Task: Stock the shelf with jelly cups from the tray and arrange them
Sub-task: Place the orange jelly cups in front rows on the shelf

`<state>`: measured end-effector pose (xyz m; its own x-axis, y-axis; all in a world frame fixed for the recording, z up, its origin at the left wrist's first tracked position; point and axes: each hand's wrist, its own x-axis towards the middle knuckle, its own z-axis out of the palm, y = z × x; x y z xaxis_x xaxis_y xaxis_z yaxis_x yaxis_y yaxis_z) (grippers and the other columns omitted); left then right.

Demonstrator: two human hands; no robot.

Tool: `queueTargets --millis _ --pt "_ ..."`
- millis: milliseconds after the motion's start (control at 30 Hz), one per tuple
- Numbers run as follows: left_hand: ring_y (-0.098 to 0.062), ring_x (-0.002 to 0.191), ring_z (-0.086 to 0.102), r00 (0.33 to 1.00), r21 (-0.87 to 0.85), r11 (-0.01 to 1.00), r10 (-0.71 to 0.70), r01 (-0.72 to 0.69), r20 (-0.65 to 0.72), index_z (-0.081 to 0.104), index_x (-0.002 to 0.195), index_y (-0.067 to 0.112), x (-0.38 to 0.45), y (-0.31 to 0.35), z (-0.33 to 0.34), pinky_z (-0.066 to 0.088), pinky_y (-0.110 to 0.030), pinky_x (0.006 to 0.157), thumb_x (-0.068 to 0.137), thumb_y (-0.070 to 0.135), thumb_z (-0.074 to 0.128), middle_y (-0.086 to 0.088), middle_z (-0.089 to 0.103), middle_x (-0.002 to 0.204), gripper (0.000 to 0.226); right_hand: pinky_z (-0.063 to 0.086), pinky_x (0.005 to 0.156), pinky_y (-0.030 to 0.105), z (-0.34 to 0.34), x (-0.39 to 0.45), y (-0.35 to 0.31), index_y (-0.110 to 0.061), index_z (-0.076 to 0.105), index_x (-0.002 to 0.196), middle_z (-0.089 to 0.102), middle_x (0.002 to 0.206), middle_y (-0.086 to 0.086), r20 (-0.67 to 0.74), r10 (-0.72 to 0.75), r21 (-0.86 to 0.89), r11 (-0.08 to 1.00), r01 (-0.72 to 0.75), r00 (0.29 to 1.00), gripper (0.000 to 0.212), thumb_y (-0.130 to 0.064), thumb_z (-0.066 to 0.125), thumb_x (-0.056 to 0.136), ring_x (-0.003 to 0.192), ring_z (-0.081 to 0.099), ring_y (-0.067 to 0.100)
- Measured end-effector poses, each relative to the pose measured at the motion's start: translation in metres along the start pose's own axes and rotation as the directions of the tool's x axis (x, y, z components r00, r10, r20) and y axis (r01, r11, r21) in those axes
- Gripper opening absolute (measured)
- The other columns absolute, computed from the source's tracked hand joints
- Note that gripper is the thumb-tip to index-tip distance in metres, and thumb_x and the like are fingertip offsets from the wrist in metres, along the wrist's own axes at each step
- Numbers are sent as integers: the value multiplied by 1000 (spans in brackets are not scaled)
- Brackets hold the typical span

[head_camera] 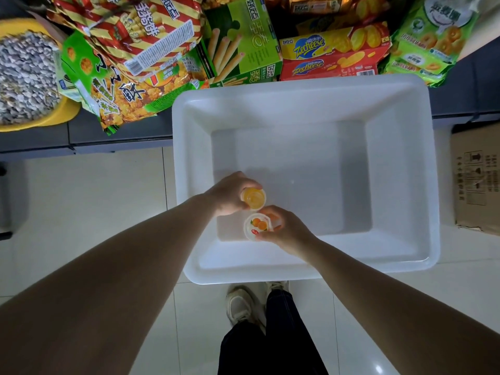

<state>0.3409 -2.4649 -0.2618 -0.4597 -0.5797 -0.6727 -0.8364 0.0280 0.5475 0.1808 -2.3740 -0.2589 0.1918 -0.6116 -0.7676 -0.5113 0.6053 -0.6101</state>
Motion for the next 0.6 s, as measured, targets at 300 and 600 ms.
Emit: queueTargets --millis 300,600 --pt "-22 108 51 1000 -91 996 -4 2 -12 55 128 18 -2 2 3 40 -31 96 81 17 72 -9 51 117 50 56 79 28 -11 -4 1 -13 58 122 63 116 7 195 113 571 795 -206 974 48 1 73 77 111 60 24" --pt "-22 96 59 933 -524 832 -314 182 -175 62 112 6 2 21 9 45 -31 86 89 25 63 -8 62 103 29 48 66 26 -57 -23 -9 -11 60 106 60 85 8 290 73 847 444 -291 954 30 -19 66 77 69 55 17"
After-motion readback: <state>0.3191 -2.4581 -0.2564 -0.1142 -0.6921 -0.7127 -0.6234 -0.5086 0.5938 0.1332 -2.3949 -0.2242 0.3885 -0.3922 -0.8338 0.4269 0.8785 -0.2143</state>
